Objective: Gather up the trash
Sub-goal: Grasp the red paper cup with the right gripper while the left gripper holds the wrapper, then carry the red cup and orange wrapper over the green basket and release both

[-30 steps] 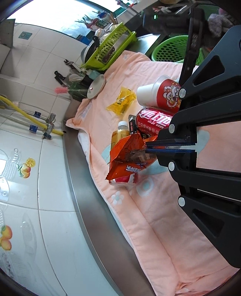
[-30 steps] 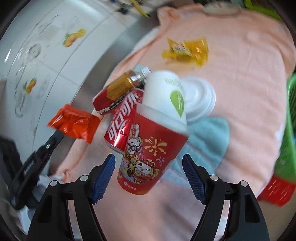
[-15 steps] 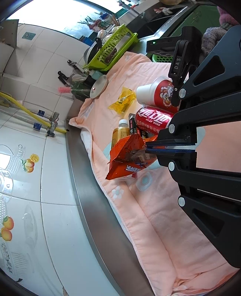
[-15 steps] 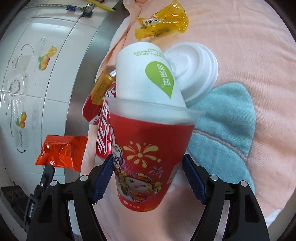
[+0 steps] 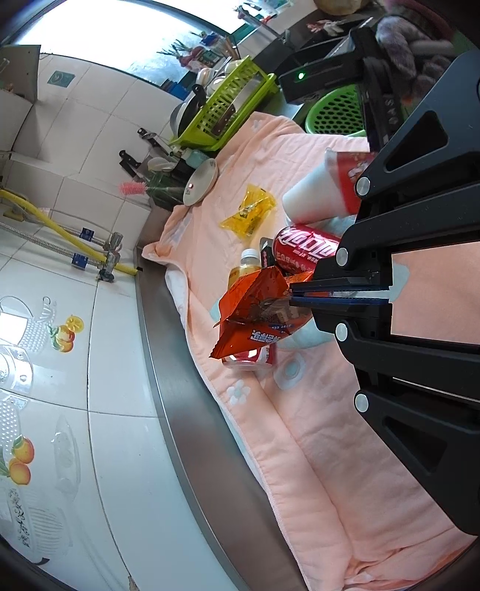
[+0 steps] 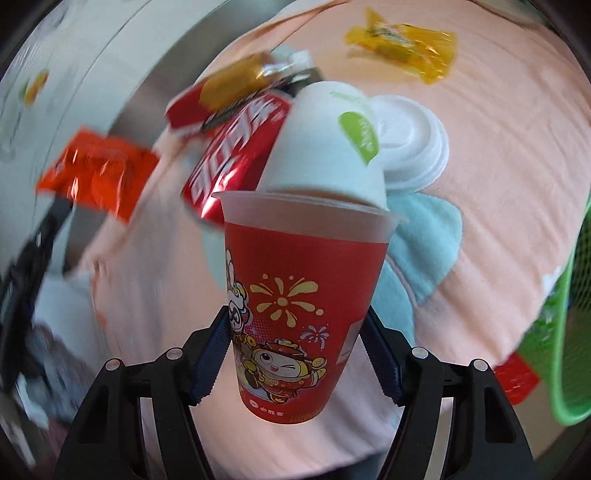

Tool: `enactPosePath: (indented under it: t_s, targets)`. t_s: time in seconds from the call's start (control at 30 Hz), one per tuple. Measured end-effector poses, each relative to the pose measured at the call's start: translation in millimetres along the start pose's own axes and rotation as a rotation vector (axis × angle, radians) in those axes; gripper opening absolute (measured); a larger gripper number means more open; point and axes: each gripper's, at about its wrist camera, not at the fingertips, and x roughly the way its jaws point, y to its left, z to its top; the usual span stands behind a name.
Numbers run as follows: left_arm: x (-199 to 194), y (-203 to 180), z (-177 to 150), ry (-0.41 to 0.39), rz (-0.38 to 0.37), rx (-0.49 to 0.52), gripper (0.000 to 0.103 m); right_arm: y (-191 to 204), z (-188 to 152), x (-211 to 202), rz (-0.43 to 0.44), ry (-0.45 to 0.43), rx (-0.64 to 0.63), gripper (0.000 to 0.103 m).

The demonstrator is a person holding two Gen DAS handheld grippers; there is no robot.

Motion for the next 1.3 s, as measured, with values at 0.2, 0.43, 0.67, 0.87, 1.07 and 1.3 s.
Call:
enactPosePath:
  t_s: [0.2,0.43,0.67,0.87,1.07,1.3]
  targets:
    - [-0.4,-2.2,1.7,0.0,-0.008,0.003,0.0,23.7,-19.4,-13.3,-0.025,0.054,-0.171,0.067]
    - [-3.5,-11.7,4.6,-0.005,-0.029,0.033,0.0,21.7,-43.3,-20.0,0.017,0.035,-0.185,0.067]
    - [-8.3,-28.0,11.8,-0.019,-0.057,0.062,0.0,12.3,-66.5,-33.4,0.074,-0.011,-0.179,0.067]
    - [-7.8,-45.7,16.4,-0.018,-0.094,0.084,0.0,8.6,-83.1,-51.5,0.12,-0.082,-0.173,0.067]
    - [-3.3,-71.7,18.6,-0.006,-0.135,0.127,0.0,-18.2,-97.9,-84.2,0.121,-0.188,-0.087,0.067]
    - [11.3,-117.3,17.3,0.029,-0.209,0.192,0.0,-103.2,-110.3,-128.6,-0.012,-0.357,0.149,0.067]
